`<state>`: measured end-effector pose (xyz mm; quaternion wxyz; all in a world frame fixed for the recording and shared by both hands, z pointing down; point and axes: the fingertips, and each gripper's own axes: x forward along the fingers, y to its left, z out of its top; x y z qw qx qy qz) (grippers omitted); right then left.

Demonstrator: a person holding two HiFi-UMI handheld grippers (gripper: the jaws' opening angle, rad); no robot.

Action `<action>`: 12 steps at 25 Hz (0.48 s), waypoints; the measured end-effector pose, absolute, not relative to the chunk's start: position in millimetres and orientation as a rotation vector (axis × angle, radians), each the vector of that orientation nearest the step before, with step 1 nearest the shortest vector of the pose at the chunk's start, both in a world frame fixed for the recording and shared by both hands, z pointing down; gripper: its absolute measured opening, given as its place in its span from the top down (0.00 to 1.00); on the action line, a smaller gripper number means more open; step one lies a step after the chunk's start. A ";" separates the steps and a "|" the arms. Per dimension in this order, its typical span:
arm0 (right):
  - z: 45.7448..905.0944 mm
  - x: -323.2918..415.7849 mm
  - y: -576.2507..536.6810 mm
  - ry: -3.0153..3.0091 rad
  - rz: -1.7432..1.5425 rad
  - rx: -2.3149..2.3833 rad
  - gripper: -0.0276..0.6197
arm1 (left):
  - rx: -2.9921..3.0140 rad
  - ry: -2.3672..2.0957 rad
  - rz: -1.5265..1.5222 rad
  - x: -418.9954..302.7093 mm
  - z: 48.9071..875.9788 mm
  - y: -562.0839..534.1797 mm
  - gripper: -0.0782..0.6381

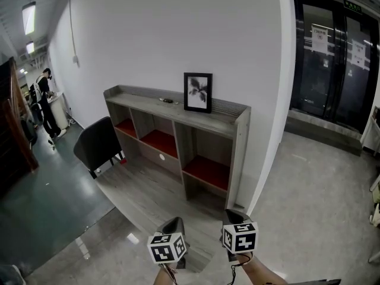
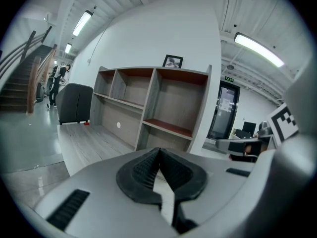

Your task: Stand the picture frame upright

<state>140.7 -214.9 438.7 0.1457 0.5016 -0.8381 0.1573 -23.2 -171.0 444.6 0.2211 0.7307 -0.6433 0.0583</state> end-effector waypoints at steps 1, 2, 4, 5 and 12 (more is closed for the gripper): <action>438.9 140.3 -215.1 -2.415 0.457 1.446 0.91 | 2.019 -1.778 0.163 -23.5 444.7 -171.0 0.87; 439.0 140.1 -215.7 -2.415 0.461 1.449 0.91 | 2.019 -1.778 0.165 -23.9 444.9 -171.1 0.87; 438.6 140.6 -217.8 -2.414 0.465 1.455 0.91 | 2.020 -1.778 0.167 -24.7 444.6 -172.1 0.87; 438.2 141.2 -218.9 -2.413 0.467 1.458 0.91 | 2.022 -1.778 0.168 -24.9 444.0 -172.7 0.87; 439.7 141.4 -220.5 -2.411 0.473 1.450 0.91 | 2.035 -1.774 0.180 -22.1 439.8 -175.8 0.87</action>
